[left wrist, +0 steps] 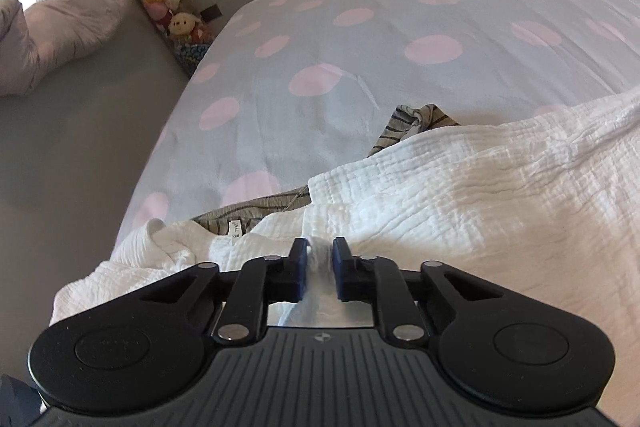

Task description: Fold clothes

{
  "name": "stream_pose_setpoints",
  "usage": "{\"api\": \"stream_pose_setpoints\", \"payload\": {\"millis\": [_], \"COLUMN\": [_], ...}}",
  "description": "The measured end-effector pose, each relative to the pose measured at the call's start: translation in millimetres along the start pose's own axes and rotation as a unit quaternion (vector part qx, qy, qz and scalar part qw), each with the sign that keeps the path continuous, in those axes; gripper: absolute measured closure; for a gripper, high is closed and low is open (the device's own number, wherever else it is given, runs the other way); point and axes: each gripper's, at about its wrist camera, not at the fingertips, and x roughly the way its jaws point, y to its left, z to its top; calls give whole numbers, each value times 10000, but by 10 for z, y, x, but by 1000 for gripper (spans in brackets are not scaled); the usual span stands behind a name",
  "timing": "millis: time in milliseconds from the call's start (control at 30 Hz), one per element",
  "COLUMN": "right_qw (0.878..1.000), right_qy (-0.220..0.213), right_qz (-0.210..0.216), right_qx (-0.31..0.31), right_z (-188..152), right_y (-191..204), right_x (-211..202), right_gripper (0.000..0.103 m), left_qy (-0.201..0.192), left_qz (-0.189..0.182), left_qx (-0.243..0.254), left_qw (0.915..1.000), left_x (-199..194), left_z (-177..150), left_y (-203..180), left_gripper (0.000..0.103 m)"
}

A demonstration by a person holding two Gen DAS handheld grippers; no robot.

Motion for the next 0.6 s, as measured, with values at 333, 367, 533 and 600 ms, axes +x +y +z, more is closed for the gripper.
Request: {"api": "stream_pose_setpoints", "payload": {"millis": [333, 367, 533, 600], "right_qw": [9994, 9992, 9972, 9967], "right_qy": [-221, -261, -339, -267], "right_qz": [-260, -308, -645, -631], "right_qx": [66, 81, 175, 428], "right_z": [57, 87, 249, 278], "right_y": [-27, -43, -149, -257], "right_x": [-258, -287, -304, -217], "right_gripper": [99, 100, 103, 103], "left_qy": [-540, -577, -580, -498], "left_qz": [243, 276, 458, 429], "left_qx": [-370, -368, -285, -289], "left_qw": [9976, 9973, 9969, 9974], "left_x": [-497, -538, -511, -400], "left_z": [184, 217, 426, 480], "left_y": [252, 267, 298, 302], "left_gripper": [101, 101, 101, 101]}}
